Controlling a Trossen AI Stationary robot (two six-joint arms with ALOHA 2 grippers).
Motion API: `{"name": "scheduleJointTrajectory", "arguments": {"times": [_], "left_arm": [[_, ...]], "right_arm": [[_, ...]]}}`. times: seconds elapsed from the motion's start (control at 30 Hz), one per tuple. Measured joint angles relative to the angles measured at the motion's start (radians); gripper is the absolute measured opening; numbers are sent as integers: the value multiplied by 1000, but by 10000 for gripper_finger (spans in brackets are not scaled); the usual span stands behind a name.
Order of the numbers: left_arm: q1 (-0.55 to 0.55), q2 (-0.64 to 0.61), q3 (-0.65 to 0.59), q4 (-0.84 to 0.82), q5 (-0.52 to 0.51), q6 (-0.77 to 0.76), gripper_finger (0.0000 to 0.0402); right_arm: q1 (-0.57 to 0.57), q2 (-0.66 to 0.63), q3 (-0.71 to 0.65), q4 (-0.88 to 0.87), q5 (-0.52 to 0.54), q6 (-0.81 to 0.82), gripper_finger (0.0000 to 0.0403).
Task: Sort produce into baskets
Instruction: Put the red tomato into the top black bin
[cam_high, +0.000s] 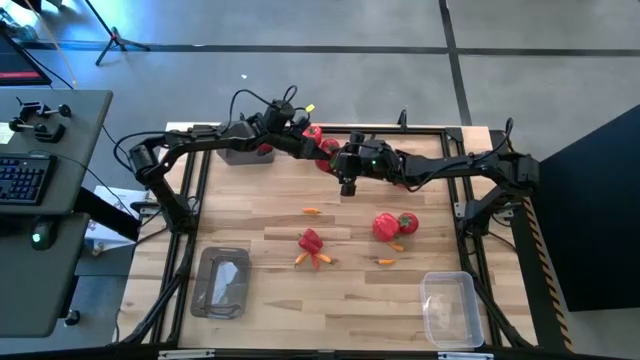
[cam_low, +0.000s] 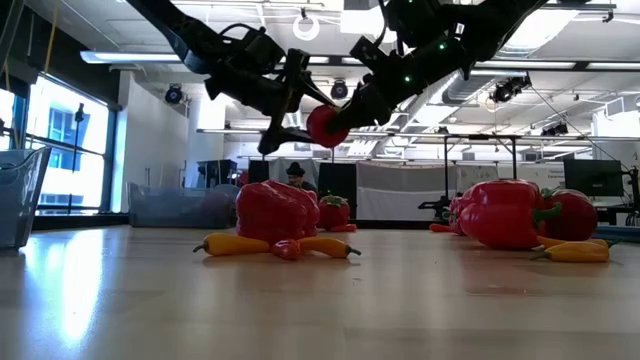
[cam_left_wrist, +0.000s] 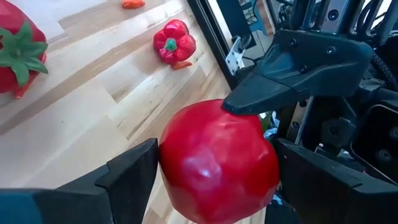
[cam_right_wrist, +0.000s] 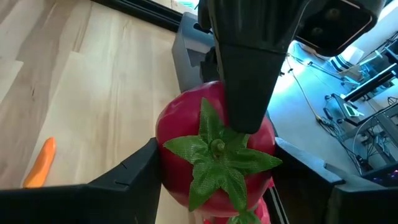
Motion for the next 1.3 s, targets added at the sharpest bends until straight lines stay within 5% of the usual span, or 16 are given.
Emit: {"name": "scheduleJointTrajectory", "arguments": {"times": [0.37, 0.83, 1.17, 1.3], "left_arm": [[0, 0, 0, -19, 34, 19, 260], [18, -2, 2, -52, 77, 96, 241], [63, -15, -3, -69, 58, 227, 239], [88, -51, -3, -105, -27, 339, 239]], "right_arm": [[1, 0, 0, 8, -1, -19, 243], [10, 0, 1, 3, 11, -19, 327], [8, -84, 2, -129, 186, -13, 327], [-17, -111, 3, -216, 190, 76, 295]]}}
